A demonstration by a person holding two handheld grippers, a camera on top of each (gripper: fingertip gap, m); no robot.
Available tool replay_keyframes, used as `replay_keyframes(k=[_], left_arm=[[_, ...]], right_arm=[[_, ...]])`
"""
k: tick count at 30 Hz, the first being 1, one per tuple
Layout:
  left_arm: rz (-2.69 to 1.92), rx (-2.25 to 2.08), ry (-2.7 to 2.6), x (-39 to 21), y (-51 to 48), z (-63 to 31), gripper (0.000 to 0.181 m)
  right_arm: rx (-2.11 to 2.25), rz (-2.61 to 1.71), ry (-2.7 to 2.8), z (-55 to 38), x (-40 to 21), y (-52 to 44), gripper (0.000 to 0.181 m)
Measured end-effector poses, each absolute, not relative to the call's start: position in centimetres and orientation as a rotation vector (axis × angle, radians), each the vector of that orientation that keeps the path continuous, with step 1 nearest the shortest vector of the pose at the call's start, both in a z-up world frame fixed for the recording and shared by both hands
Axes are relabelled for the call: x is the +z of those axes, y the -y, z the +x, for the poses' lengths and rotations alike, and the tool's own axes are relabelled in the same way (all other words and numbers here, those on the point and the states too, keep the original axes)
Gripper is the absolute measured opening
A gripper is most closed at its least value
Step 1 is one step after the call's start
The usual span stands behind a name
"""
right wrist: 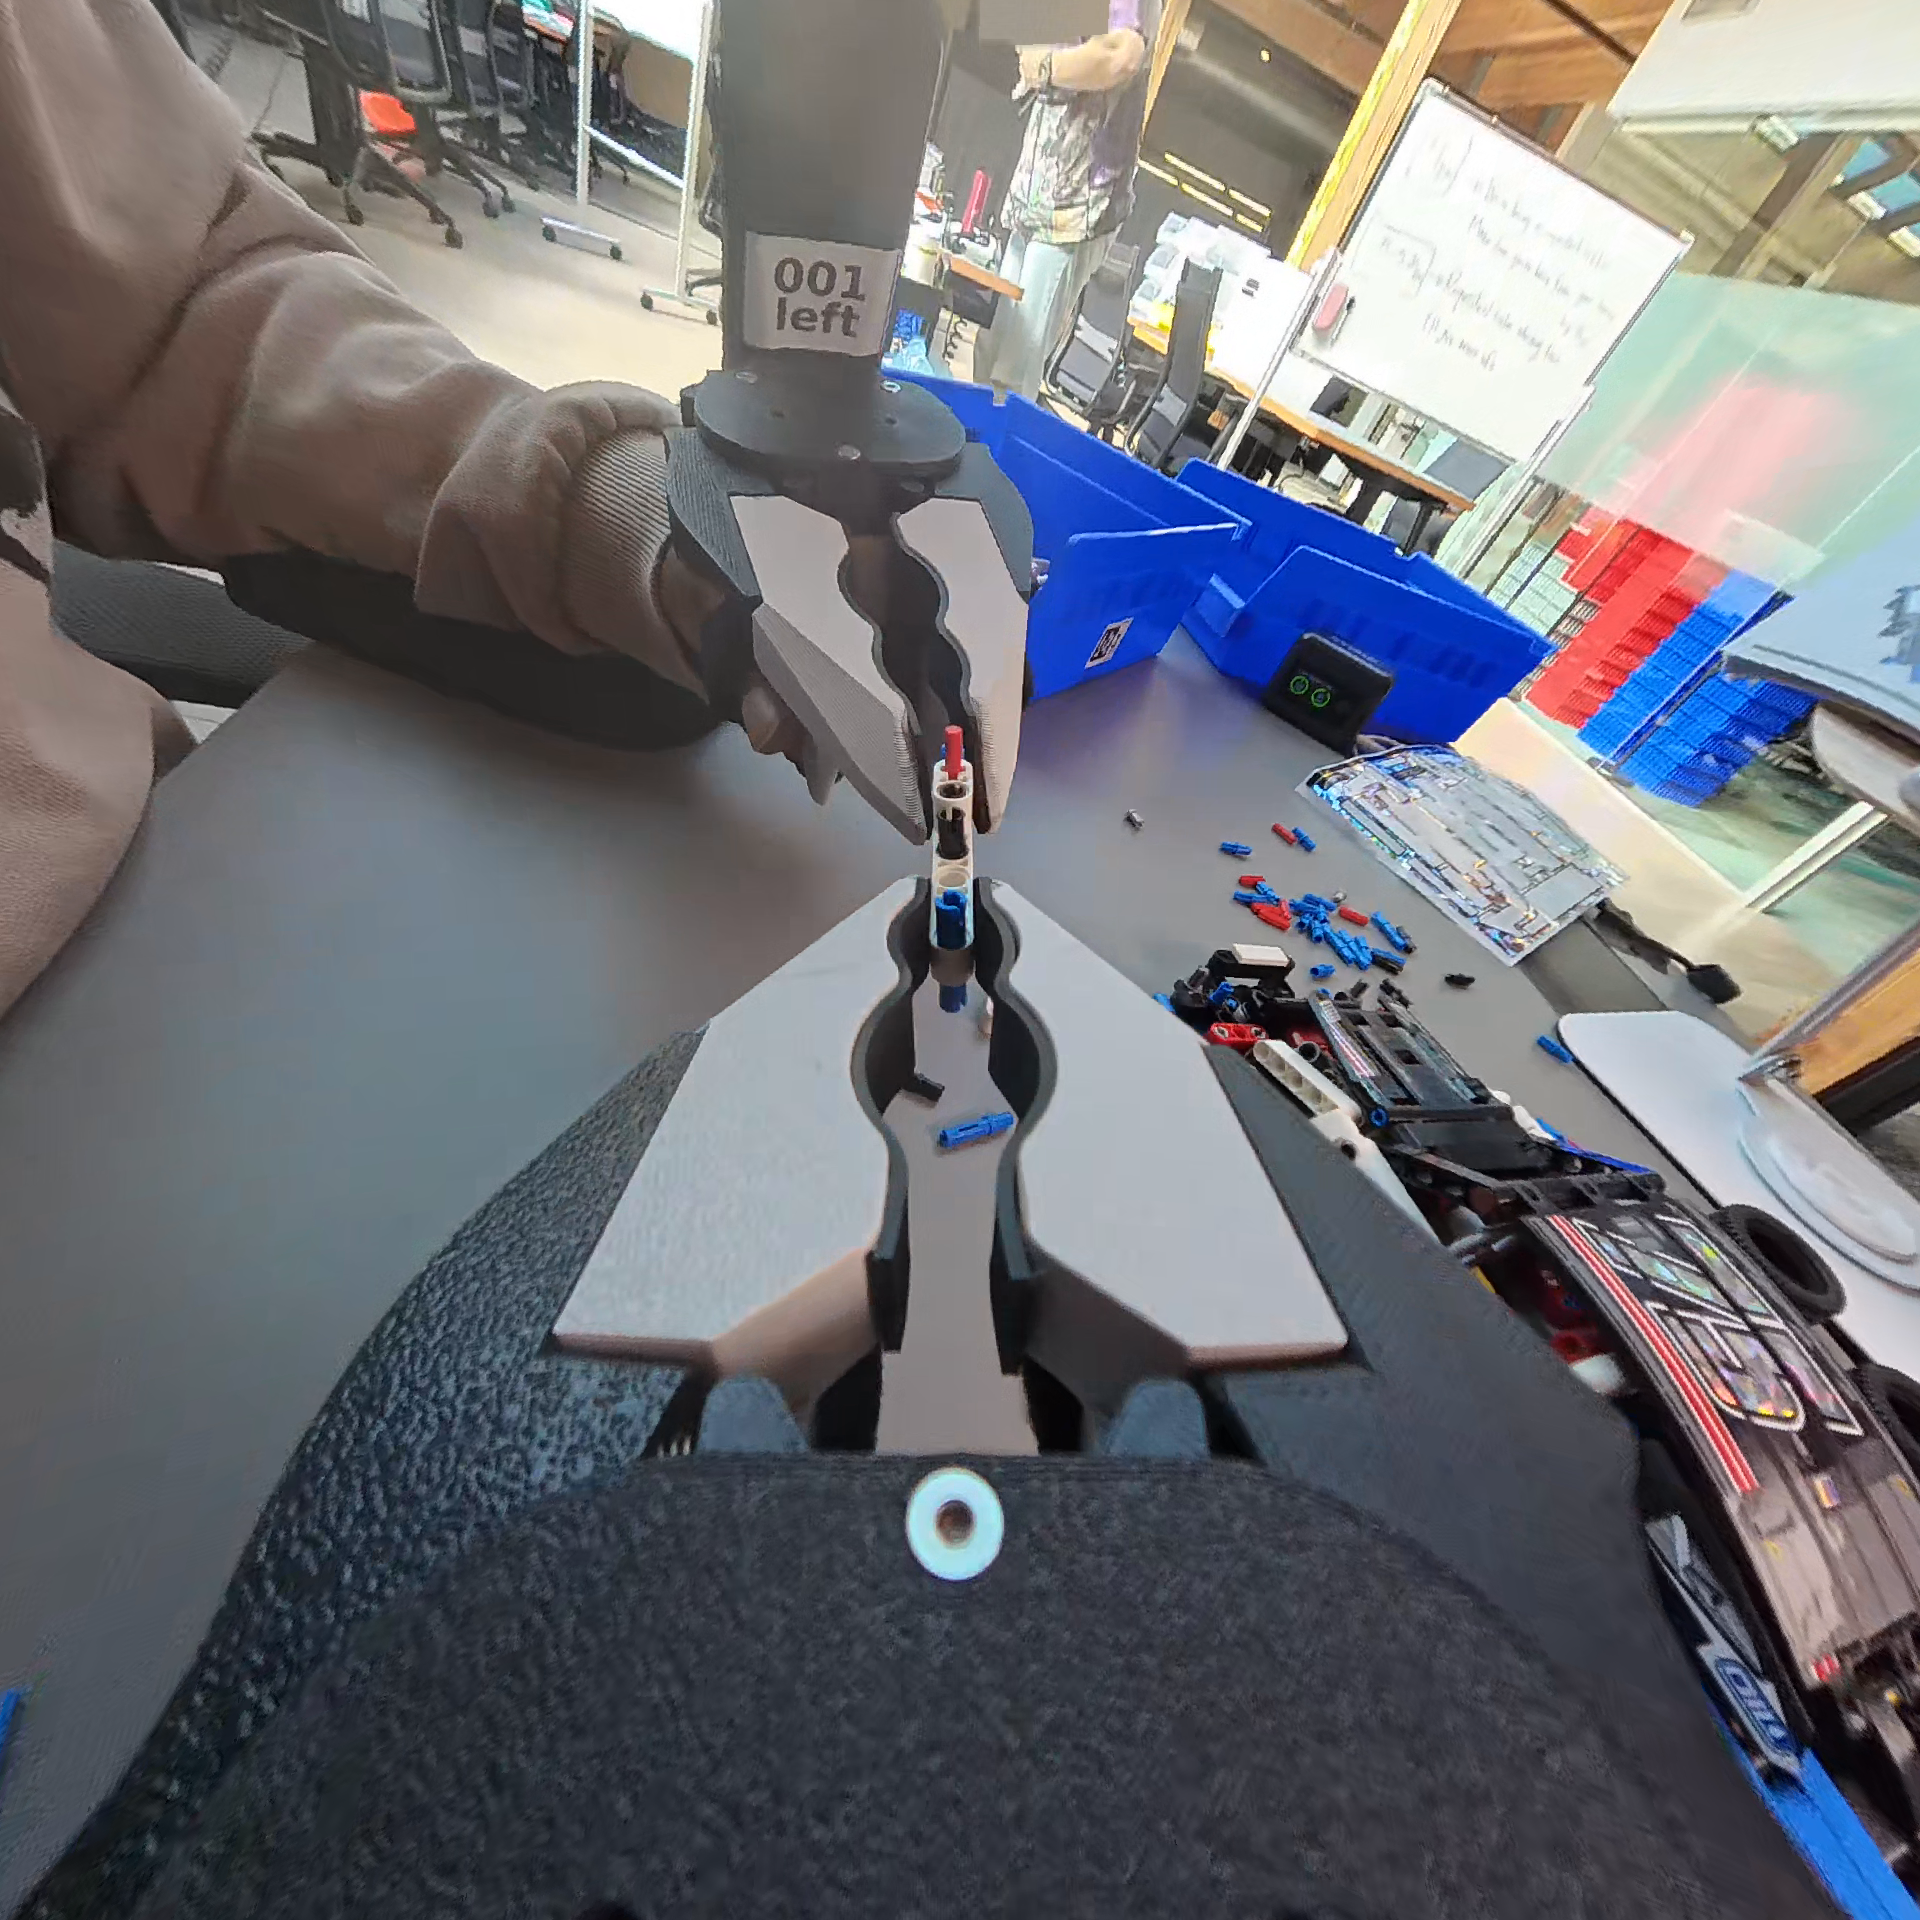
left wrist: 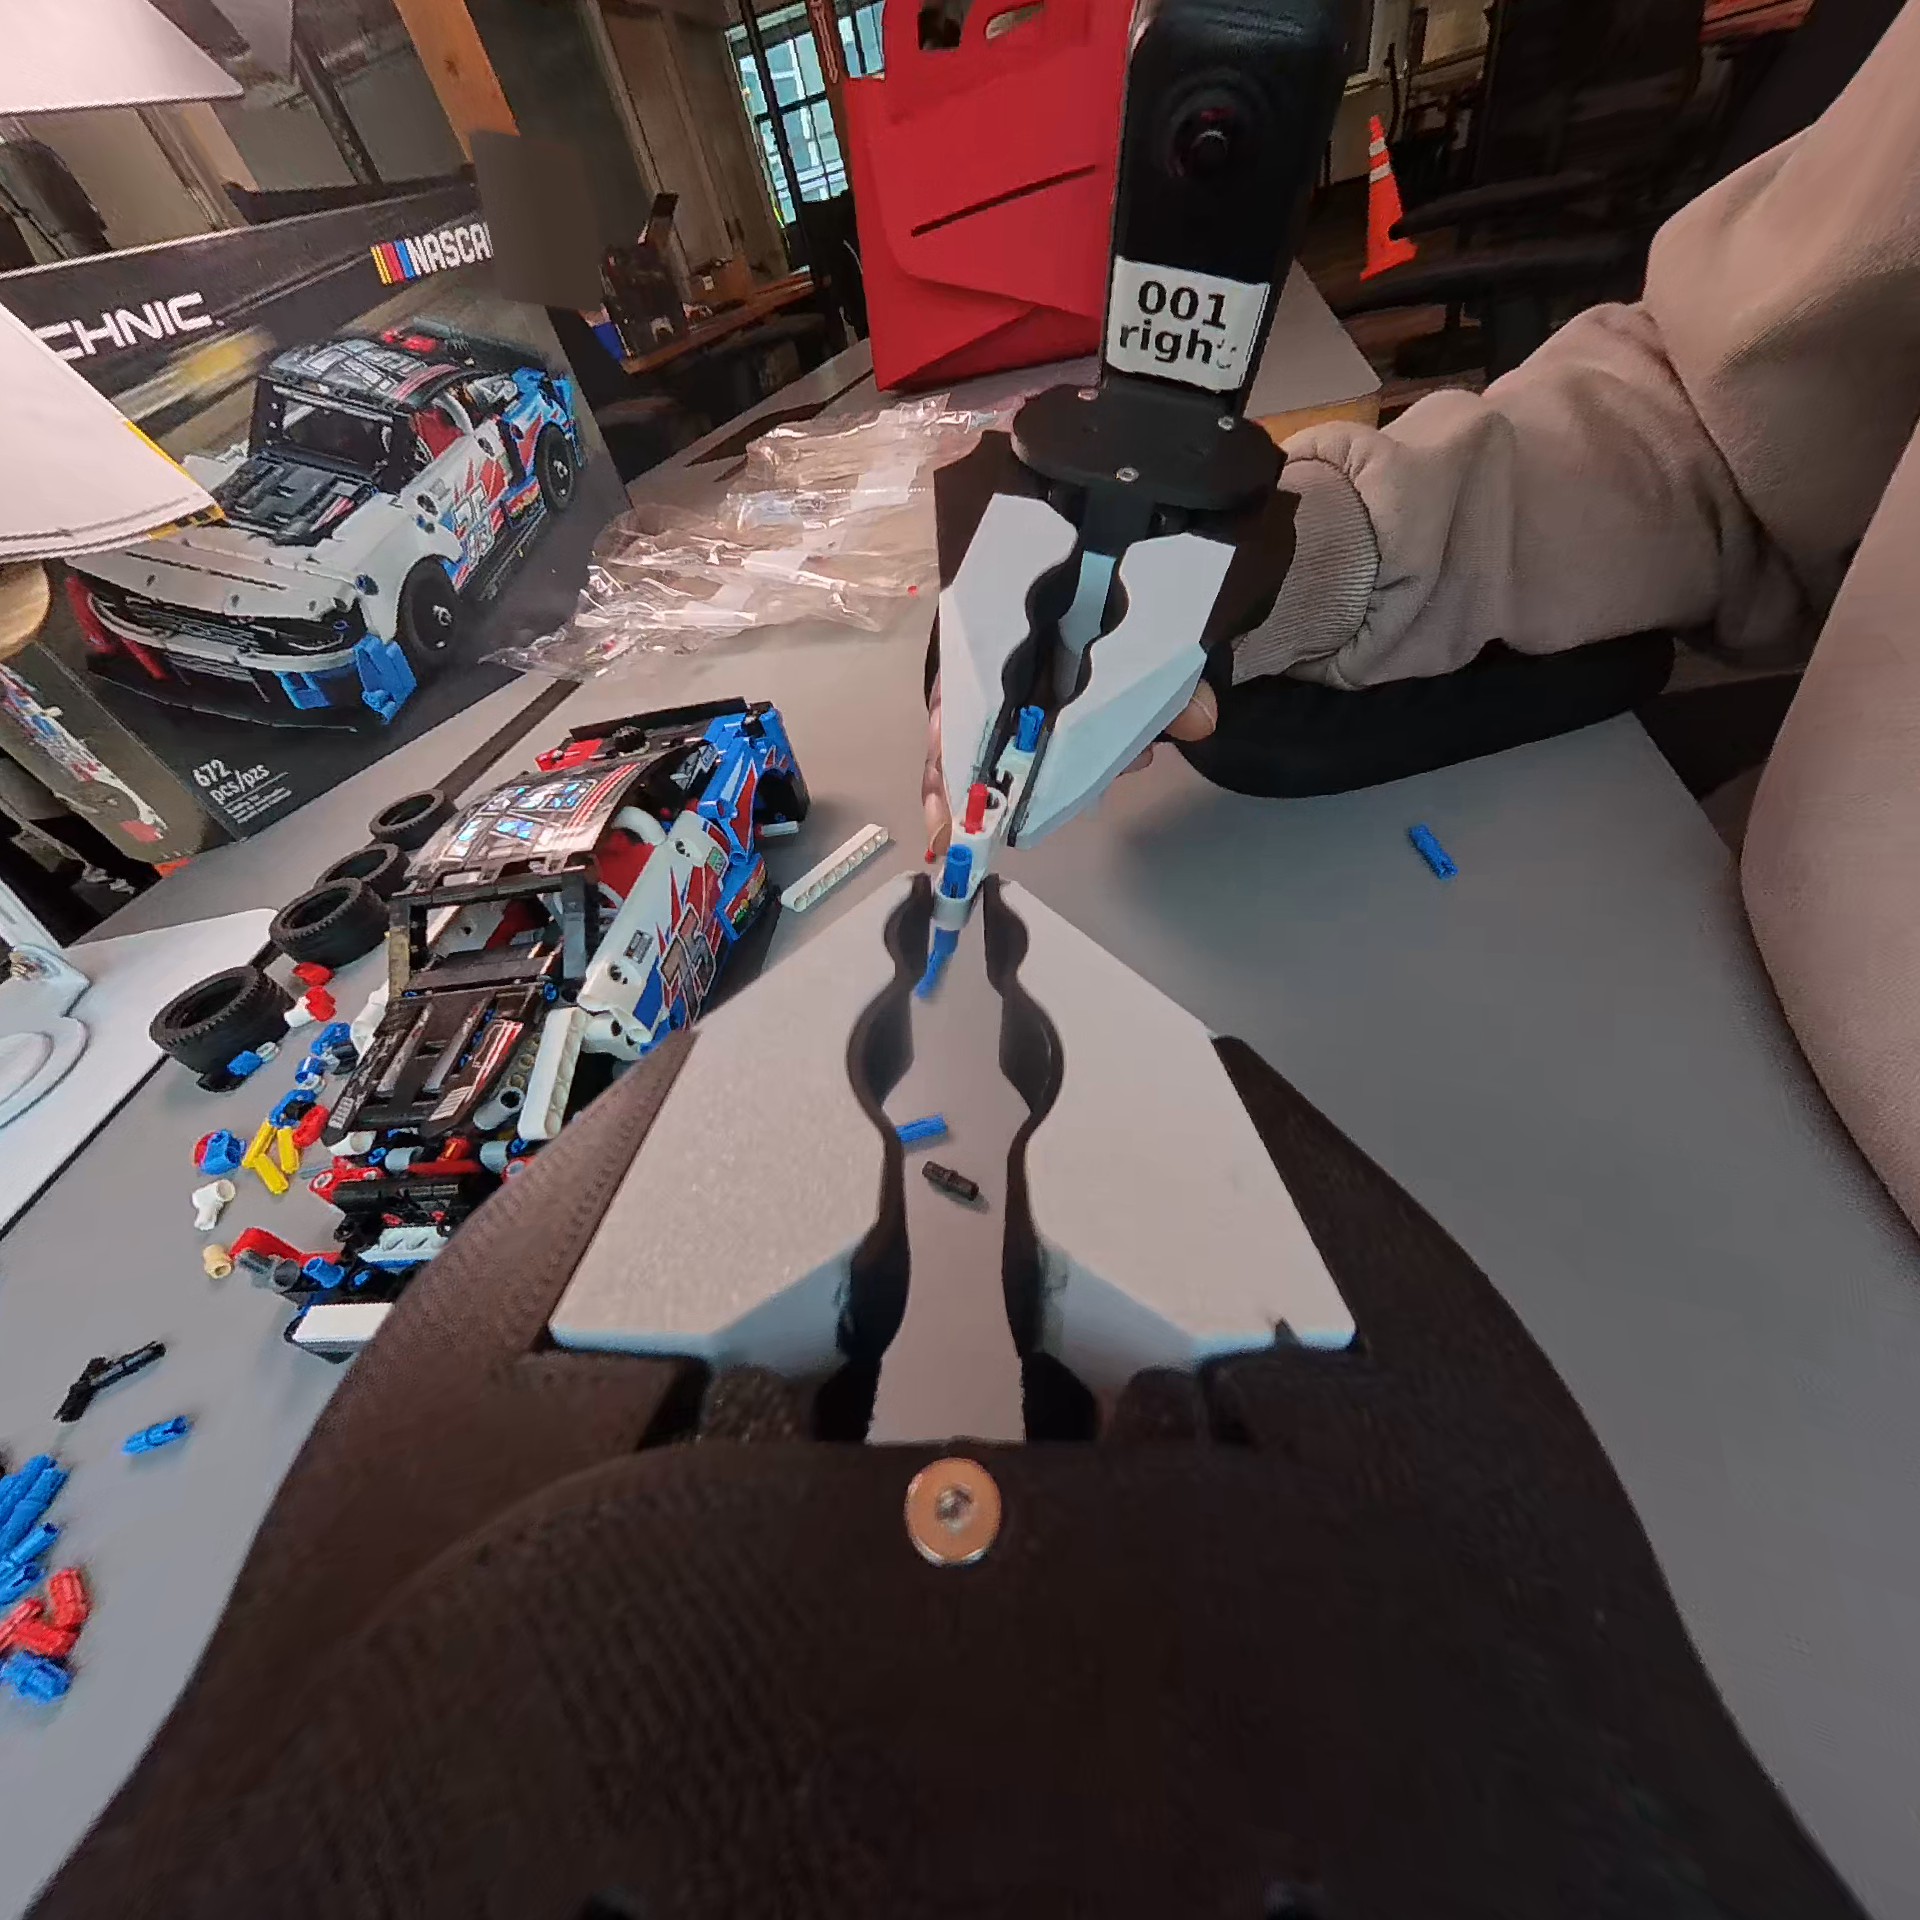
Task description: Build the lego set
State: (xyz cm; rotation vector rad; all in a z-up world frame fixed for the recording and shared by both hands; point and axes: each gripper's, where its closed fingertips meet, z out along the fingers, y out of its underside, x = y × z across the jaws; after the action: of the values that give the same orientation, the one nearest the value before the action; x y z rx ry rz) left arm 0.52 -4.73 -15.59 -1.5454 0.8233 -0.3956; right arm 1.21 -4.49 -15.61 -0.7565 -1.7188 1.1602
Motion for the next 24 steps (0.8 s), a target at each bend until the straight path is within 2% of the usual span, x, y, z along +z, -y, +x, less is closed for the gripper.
replay_keyframes(k=[7, 15, 24], left_arm=[[-1.525, -0.604, -0.807, -15.3, 5.7, 1.2, 0.008], [-1.573, -0.477, -0.862, -16.4, 5.1, 1.0, 0.006], [-1.619, -0.468, -0.849, -16.8, 4.9, 0.5, 0.008]], right_arm=[[1.266, -0.770, 1.704, 1.7, -15.5, 5.3, 0.005], [1.187, -0.817, 1.715, 1.5, -16.3, 4.2, 0.010], [1.029, -0.745, 1.759, 1.5, -17.3, 4.2, 0.006]])
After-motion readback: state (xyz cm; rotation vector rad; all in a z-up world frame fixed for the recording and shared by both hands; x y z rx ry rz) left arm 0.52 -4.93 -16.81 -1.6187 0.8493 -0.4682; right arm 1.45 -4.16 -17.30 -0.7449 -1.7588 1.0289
